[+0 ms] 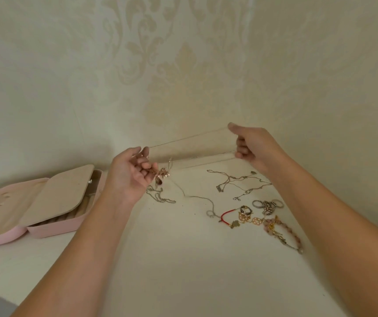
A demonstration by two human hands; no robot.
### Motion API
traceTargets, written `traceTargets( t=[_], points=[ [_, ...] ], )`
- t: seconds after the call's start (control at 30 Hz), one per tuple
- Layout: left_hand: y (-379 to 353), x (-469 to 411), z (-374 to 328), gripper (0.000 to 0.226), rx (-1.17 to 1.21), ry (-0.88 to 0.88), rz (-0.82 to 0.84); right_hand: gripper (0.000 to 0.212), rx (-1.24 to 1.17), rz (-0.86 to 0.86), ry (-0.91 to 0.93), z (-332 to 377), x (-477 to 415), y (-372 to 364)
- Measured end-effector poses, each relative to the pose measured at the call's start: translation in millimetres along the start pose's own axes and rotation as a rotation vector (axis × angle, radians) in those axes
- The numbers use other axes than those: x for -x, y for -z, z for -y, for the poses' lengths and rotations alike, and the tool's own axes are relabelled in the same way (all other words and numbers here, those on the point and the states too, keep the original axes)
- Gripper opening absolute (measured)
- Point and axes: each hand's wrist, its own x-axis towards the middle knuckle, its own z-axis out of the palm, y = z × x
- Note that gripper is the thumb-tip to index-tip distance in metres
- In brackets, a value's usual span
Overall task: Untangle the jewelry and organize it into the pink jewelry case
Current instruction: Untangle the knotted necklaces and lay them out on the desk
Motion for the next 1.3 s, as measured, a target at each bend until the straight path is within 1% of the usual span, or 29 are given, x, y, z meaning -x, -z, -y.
traceTargets(
  t=[0.03,0.07,0.1,0.17,0.23,0.3,0.37,0.4,0.43,0.47,0.53,0.57,0.6,0.63,0.7,0.73,0.83,0.9,0.93,0.97,1.03,1.07,1.1,1.13,1.17,1.2,1.27,1.3],
  points=[
    [-1,-1,3,0.021,0.013,0.012,-0.005,0.044,-0.167,0.053,-0.075,0,0,-2],
    [0,-3,6,0.02,0.029,0.03,-0.006,0.051,-0.27,0.129,-0.172,-2,2,-4],
    [0,-4,8,0.021,0.045,0.052,0.0,0.058,-0.29,0.214,-0.264,-3,2,-6],
    [1,-7,12,0.021,-0.006,0.072,0.012,0.066,-0.167,0.338,-0.363,-5,4,-8],
    [2,-9,17,0.024,-0.123,0.045,0.017,0.065,0.046,0.4,-0.346,-3,6,-11],
    [1,-9,22,0.025,-0.163,0.028,0.004,0.061,0.214,0.444,-0.303,1,9,-17],
    [-1,-8,26,0.026,-0.165,0.01,-0.036,0.059,0.278,0.488,-0.31,6,11,-19],
    [-1,-8,27,0.027,-0.166,-0.004,-0.063,0.058,0.243,0.525,-0.339,9,12,-19],
    [-1,-9,28,0.028,-0.157,-0.016,-0.093,0.055,0.149,0.574,-0.375,11,13,-16],
    [0,-10,28,0.028,-0.143,-0.022,-0.129,0.049,-0.015,0.629,-0.411,14,11,-12],
    [4,-12,26,0.028,-0.146,-0.027,-0.186,0.024,-0.444,0.715,-0.472,18,9,-4],
    [5,-12,25,0.027,-0.178,-0.024,-0.196,0.008,-0.611,0.716,-0.473,18,9,-2],
    [6,-12,25,0.026,-0.231,-0.017,-0.193,0.01,-0.695,0.669,-0.456,16,8,1],
    [6,-11,25,0.026,-0.302,-0.009,-0.178,0.02,-0.693,0.597,-0.434,12,6,3],
    [5,-8,28,0.025,-0.451,0.024,-0.136,0.035,-0.613,0.462,-0.407,5,0,6],
    [4,-7,28,0.024,-0.513,0.048,-0.114,0.038,-0.576,0.413,-0.398,1,-1,6],
    [-2,0,30,0.02,-0.582,0.139,-0.042,0.031,-0.477,0.254,-0.376,-11,-7,8],
    [-6,5,31,0.02,-0.54,0.223,-0.002,0.025,-0.304,0.108,-0.351,-20,-11,8],
    [-8,7,32,0.02,-0.525,0.264,0.02,0.022,-0.149,0.039,-0.335,-24,-13,6],
    [-9,8,33,0.02,-0.525,0.296,0.04,0.021,0.083,-0.019,-0.303,-27,-12,5],
    [-11,9,35,0.021,-0.537,0.329,0.07,0.025,0.697,-0.084,-0.167,-31,-10,2],
    [-11,9,36,0.021,-0.543,0.329,0.081,0.028,0.907,-0.072,-0.05,-31,-8,-1],
    [-11,8,37,0.022,-0.549,0.325,0.088,0.026,0.955,-0.04,0.055,-28,-3,-6],
    [-11,8,38,0.023,-0.552,0.321,0.092,0.02,0.897,0.032,0.133,-25,3,-12],
    [-11,7,39,0.023,-0.549,0.319,0.093,0.013,0.805,0.154,0.195,-20,11,-18],
    [-11,7,39,0.022,-0.549,0.316,0.092,0.011,0.76,0.303,0.237,-16,20,-27],
    [-9,4,40,0.022,-0.569,0.298,0.092,0.013,0.771,0.558,0.301,-12,35,-44],
    [-9,3,40,0.024,-0.584,0.287,0.089,0.013,0.796,0.629,0.326,-13,41,-51]
  ],
)
